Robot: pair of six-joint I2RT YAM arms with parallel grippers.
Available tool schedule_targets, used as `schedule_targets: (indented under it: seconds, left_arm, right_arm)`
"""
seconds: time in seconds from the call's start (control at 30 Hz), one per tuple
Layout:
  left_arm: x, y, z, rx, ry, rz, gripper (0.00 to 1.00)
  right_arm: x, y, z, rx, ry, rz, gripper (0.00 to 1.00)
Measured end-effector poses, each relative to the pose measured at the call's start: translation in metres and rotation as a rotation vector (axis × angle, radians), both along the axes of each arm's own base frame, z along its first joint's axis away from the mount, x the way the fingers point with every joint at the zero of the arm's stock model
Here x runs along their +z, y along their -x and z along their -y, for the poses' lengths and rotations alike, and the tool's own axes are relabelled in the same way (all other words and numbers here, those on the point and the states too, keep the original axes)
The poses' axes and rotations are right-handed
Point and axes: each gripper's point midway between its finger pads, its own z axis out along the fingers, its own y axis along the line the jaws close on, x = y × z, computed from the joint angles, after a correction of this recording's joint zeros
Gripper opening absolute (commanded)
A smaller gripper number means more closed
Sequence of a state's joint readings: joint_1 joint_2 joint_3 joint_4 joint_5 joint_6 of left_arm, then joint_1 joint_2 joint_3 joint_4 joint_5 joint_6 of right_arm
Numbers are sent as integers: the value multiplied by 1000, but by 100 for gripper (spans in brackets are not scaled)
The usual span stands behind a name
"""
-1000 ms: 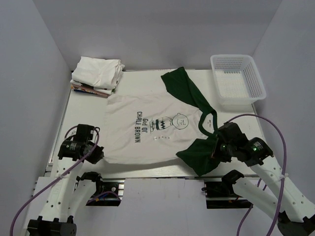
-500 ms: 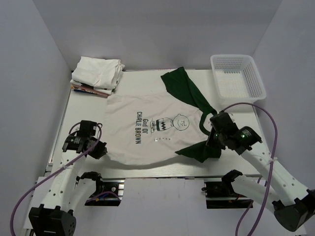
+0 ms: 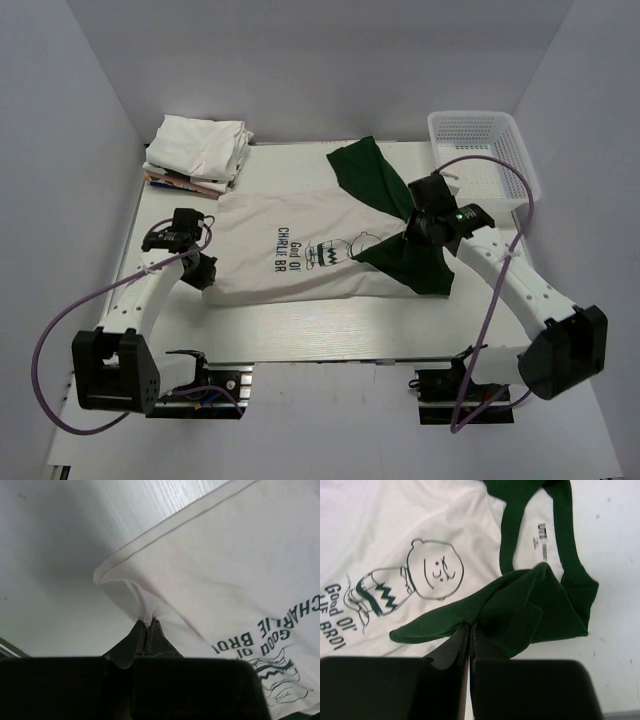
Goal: Fold and stack the t-shirts
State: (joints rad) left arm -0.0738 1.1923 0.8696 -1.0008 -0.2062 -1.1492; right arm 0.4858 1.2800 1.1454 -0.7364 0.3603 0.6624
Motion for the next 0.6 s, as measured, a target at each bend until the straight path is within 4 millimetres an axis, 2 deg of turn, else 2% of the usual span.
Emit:
schedule_targets:
  seconds: [0.17,0.27,0.33,0.37,0.4,0.43,0.47,0.53,0.6]
  left_arm:
    - [-8,-23,-11,62,-18,13,1]
    - [-21,-37,-20,107,-13,9,12]
    - [-31,-49,-25,130,-9,5,66]
    - [-35,-55,-28,133,-9,2,90]
    - [-40,-64,-31,142,-8,3,100]
    - [-44,-74,-34,151,-7,3,100]
    - [-46,-83,-37,160,-5,-6,100]
    - [-47,-107,-44,164,-5,-7,100]
    - [-42,-124,-49,160,-7,15,100]
  right_arm:
    - [-14,-39,4,-15,7,-13,0]
    - [-29,-69,0,-9,-1,-30,0]
    - [-45,-86,-2,-4,3,-49,4]
    - [-52,-95,-5,5,-4,-53,23]
    - [-61,-103,-8,21,-10,-60,64]
    - [-69,-110,-11,34,-17,-62,84]
    - [-75,-117,-15,51,-25,-63,90]
    - [-80,-130,-21,89,-36,-66,90]
    - [-77,-138,-28,122,-48,-44,90]
